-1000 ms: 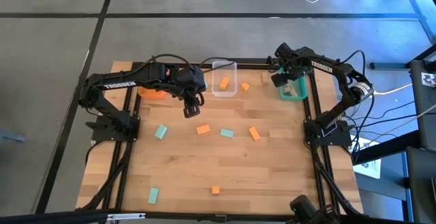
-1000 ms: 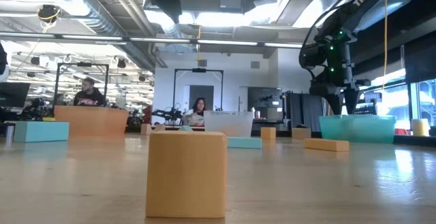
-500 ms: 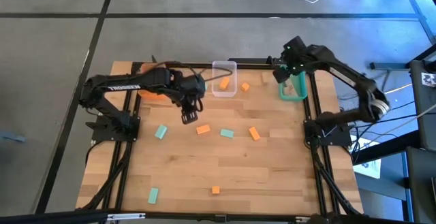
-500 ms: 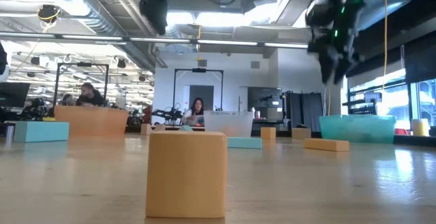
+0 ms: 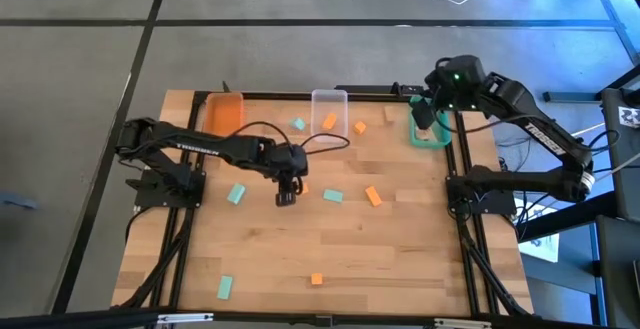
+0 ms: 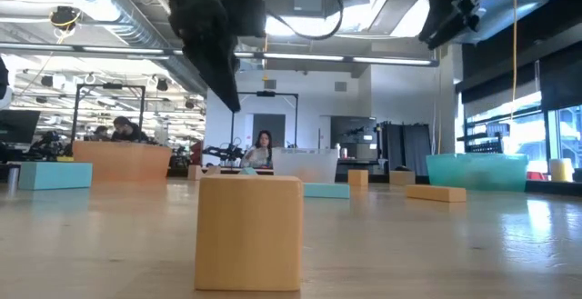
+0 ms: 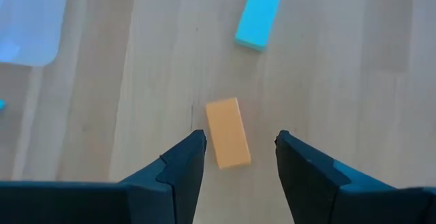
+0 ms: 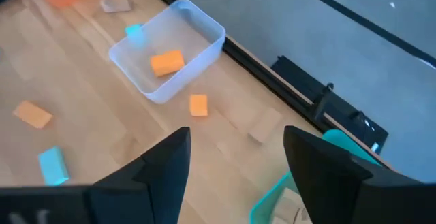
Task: Sort & place blocks by color
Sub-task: Put the orange block into the transparent bin
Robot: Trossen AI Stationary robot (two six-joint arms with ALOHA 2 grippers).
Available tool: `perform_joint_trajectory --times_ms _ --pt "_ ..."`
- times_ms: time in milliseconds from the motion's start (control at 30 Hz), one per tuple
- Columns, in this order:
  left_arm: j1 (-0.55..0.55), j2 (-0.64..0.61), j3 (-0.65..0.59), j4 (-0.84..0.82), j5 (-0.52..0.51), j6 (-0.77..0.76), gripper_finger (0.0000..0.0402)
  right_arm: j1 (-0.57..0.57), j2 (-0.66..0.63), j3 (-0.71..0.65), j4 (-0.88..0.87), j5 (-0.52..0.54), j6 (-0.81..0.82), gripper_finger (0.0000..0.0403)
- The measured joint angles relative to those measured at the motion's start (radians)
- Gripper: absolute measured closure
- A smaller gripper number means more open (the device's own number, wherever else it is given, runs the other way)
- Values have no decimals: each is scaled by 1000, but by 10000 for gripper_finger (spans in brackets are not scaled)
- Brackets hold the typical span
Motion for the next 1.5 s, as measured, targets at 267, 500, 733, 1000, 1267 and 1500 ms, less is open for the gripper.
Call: perform_joint_trajectory --times_ms 267,500,733,1000,1267,1500 --pt "-2 -1 -152 201 29 -99 231 38 -12 0 -1 0 0 167" --pt "-10 -1 -246 306 11 -56 231 44 -11 0 -1 0 0 167" --pt "-24 -1 -304 371 -37 -31 231 44 -11 0 -1 1 -1 167" --pt "-23 22 -339 450 -31 -39 231 43 -11 0 -1 1 0 167" --pt "-26 89 -340 487 -53 -31 231 43 -11 0 -2 2 0 167" --pt "-26 100 -339 491 -75 -30 231 44 -11 0 -2 2 0 167"
